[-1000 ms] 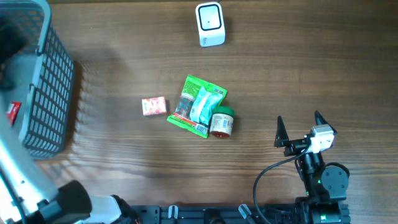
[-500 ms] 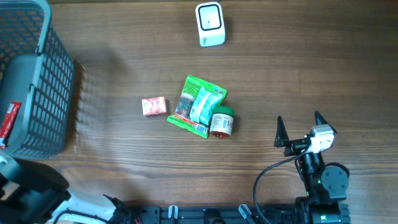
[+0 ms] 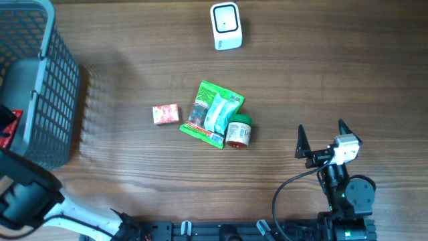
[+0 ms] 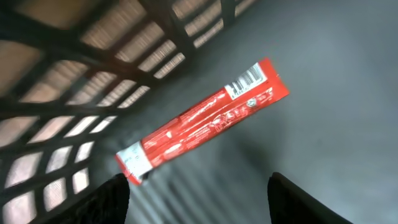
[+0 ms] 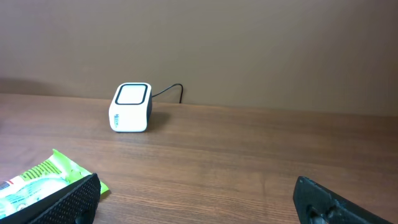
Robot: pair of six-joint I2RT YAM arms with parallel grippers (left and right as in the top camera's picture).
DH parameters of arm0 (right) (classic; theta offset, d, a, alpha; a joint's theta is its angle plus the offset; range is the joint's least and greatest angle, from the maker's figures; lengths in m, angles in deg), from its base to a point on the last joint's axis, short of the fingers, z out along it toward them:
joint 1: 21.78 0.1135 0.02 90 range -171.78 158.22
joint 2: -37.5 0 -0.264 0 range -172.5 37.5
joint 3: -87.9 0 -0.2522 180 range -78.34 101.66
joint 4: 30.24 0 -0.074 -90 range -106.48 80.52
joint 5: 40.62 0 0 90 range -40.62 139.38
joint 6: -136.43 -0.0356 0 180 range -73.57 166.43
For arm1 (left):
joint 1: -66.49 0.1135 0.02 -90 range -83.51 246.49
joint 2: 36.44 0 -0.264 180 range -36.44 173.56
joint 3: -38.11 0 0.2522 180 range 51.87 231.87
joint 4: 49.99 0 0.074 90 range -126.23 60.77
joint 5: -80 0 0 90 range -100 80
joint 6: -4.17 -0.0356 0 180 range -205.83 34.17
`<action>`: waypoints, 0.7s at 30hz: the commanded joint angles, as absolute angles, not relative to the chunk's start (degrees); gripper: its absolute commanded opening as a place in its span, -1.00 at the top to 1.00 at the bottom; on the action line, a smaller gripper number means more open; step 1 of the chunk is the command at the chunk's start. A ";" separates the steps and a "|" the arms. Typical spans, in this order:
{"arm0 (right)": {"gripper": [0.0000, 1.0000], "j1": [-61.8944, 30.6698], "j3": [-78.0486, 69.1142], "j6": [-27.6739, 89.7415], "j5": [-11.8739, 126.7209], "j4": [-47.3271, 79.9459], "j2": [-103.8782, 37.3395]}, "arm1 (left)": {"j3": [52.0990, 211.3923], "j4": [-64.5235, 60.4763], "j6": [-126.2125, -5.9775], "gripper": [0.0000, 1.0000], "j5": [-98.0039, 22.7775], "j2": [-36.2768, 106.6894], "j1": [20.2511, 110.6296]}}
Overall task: Scan the item barcode
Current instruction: 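Move the left gripper back into the basket toward the red stick snack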
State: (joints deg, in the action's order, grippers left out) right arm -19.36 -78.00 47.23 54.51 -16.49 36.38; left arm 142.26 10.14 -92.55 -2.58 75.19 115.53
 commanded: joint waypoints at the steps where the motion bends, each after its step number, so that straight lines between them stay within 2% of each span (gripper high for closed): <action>1: -1.00 -19.60 -78.05 47.89 55.21 -16.81 36.49 | 141.43 8.94 -98.00 -0.42 -3.30 79.13 115.92; 10: -0.99 -19.60 -78.05 47.89 55.21 -16.79 36.49 | 141.41 5.48 -99.18 -0.60 -3.34 82.17 116.44; 21: -0.99 -19.60 -78.05 47.91 55.21 -16.81 36.49 | 141.03 5.66 -99.13 -0.65 -8.50 85.77 118.96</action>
